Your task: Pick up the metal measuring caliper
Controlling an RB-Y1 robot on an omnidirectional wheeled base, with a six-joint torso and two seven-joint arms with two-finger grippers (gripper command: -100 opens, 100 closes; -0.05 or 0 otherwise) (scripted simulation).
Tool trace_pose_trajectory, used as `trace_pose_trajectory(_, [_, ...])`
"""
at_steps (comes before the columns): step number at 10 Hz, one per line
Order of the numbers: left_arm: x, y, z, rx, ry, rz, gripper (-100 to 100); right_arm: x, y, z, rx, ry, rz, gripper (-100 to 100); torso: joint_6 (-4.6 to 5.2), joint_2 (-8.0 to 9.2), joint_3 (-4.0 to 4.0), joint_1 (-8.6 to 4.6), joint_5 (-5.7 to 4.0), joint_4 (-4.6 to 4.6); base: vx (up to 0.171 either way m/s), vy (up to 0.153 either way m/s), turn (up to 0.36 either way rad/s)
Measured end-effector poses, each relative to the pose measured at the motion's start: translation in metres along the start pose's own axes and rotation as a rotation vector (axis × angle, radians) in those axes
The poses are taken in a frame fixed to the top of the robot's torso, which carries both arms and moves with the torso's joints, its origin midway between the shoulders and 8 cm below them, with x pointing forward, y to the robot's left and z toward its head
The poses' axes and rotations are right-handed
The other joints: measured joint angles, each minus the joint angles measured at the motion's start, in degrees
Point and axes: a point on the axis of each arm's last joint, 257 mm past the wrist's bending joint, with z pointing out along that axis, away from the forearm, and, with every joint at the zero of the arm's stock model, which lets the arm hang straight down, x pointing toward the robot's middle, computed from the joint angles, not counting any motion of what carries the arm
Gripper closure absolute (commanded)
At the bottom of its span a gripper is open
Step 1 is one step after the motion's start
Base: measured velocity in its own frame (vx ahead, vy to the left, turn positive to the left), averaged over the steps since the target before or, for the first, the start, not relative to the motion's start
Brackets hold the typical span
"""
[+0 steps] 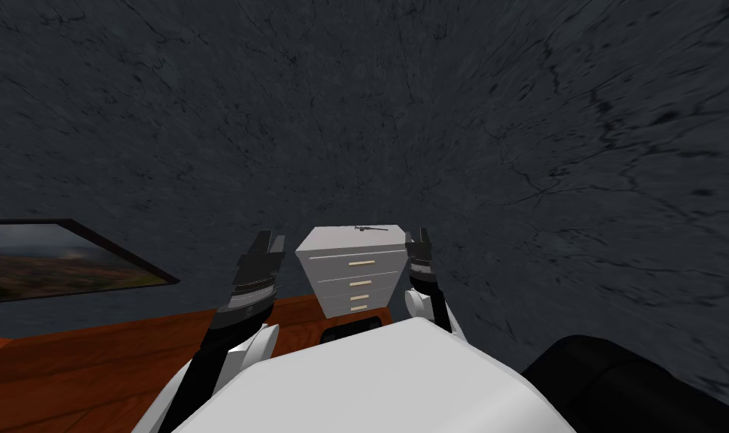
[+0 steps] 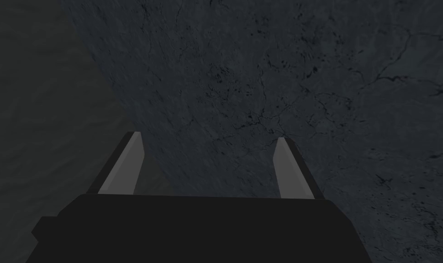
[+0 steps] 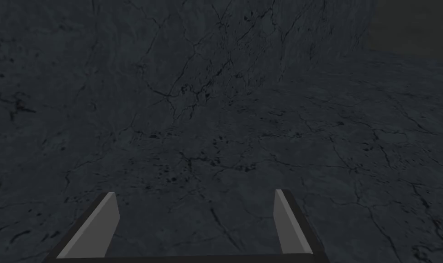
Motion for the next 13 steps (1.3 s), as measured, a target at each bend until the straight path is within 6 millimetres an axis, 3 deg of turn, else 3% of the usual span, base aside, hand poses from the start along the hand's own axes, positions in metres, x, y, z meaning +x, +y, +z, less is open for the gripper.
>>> trace_pose_trajectory(13, [0.000, 0.000, 0.000, 0.000, 0.000, 0.000, 0, 0.032, -0.015, 0.025, 0.028, 0.337, -0.164, -100, 0.00, 0.05, 0.03, 0.08, 0.02, 0.01, -0.016, 0.022, 0.008])
